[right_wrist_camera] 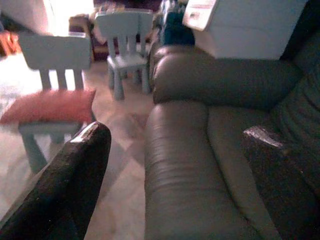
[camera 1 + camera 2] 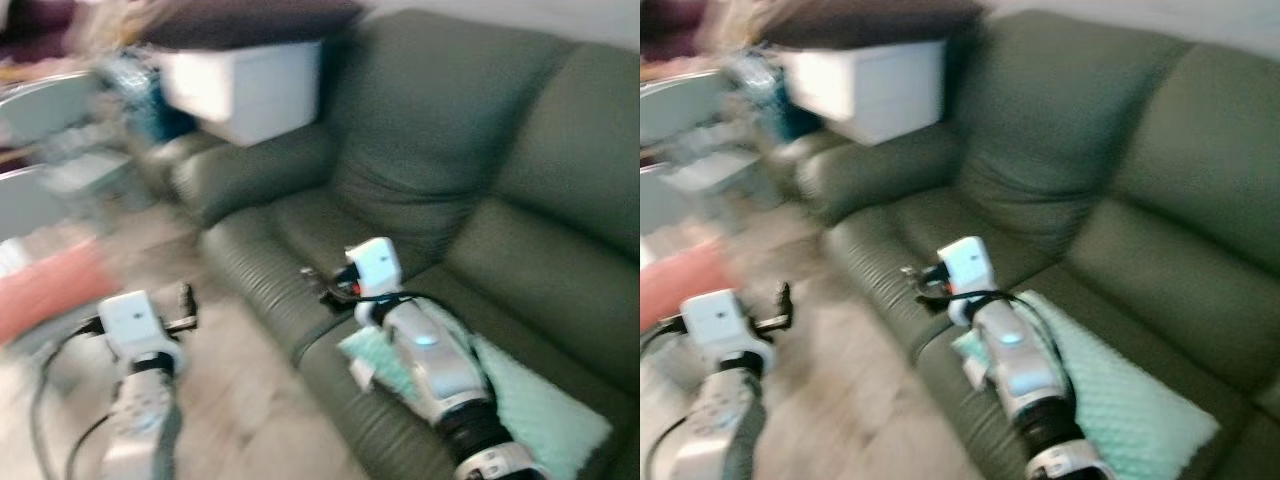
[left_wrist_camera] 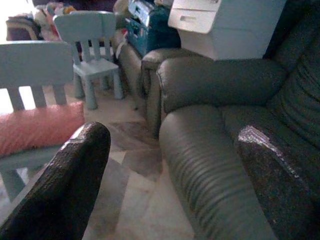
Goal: Move the pillow to the sofa
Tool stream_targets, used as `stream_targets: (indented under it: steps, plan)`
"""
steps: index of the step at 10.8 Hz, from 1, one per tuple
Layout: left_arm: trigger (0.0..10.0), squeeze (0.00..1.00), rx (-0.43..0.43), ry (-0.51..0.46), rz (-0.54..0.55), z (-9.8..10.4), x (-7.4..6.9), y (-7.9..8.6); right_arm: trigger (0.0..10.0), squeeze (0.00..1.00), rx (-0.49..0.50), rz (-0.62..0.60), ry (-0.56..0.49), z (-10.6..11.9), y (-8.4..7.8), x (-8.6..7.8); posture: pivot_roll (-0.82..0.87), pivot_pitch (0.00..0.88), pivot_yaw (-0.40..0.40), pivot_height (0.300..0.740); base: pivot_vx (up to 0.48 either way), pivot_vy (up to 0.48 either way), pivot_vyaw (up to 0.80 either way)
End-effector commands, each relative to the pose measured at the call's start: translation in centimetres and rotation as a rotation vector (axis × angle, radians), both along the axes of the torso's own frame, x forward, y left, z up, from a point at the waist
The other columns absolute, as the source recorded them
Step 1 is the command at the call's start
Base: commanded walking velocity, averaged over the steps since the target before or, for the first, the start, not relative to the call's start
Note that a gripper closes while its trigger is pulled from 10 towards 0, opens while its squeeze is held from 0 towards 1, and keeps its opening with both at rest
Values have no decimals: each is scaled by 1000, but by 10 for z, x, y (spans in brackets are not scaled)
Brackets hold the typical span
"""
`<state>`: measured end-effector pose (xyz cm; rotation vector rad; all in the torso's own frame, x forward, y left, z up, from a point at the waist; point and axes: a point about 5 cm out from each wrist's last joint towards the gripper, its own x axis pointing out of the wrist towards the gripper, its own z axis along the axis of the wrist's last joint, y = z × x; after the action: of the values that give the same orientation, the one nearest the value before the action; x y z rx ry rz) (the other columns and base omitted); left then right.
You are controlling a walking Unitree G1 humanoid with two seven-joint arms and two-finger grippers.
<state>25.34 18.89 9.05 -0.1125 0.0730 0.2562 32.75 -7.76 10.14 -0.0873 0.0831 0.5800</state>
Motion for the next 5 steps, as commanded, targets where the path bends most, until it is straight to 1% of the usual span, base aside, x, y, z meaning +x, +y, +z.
stream_targets:
  steps: [1, 5]
  plan:
    - [10000, 0, 7, -2, 13, 3, 0, 5, 10000, 0, 19, 13, -20, 7, 6, 2, -172, 0, 41, 740, 0, 0, 800]
    - [10000, 0, -1, 2, 16, 3, 1, 6, 10000, 0, 22, 16, -22, 8, 8, 2, -174, 0, 41, 740, 0, 0, 800]
